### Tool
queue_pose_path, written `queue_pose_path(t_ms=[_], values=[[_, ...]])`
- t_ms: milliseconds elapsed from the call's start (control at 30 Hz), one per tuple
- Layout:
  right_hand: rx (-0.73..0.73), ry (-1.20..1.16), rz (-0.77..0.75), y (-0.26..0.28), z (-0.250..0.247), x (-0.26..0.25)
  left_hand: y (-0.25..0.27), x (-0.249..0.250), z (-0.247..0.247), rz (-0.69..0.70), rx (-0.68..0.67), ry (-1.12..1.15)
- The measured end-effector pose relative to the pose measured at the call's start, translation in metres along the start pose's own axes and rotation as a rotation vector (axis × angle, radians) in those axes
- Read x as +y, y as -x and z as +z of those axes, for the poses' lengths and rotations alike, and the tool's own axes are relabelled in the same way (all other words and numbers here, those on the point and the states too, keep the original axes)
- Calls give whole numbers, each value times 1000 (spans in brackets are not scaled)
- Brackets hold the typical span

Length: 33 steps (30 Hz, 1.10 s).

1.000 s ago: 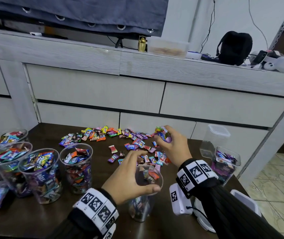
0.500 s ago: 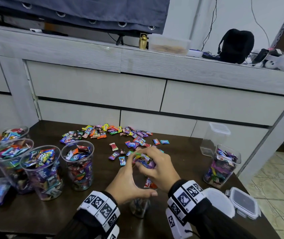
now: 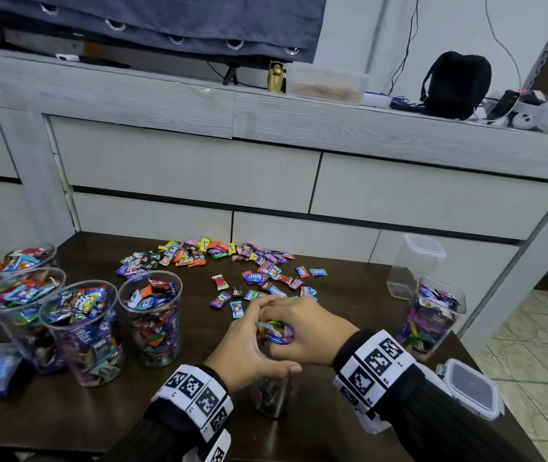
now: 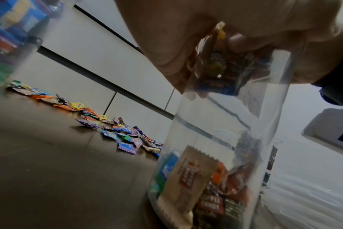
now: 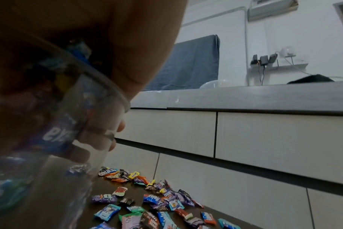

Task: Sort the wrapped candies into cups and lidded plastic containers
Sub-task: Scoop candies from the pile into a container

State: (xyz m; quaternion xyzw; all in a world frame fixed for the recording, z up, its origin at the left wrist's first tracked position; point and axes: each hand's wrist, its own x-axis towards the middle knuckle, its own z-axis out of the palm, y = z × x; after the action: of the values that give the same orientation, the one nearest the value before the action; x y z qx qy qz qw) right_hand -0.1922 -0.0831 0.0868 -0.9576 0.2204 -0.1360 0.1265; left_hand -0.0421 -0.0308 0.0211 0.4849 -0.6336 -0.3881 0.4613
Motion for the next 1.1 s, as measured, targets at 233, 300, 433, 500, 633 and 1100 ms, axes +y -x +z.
queue_pose_path(t_ms=[233, 300, 433, 500, 633, 1100], values=[[-119, 20, 33, -2, -2, -4, 2, 3, 0, 8, 2, -13], [-138, 26, 60, -4, -3, -4, 2, 3, 0, 11, 6, -25], [-142, -2, 92, -6, -8, -4, 1, 3, -3, 29, -10, -39], [-151, -4, 99, -6, -11, -5, 0, 3, -4, 42, -23, -25], [-179, -99, 113, -6, -16, -5, -2, 6, -8, 67, -41, -38], [335, -564, 239, 7, -7, 4, -7, 2, -9, 38, -57, 256]])
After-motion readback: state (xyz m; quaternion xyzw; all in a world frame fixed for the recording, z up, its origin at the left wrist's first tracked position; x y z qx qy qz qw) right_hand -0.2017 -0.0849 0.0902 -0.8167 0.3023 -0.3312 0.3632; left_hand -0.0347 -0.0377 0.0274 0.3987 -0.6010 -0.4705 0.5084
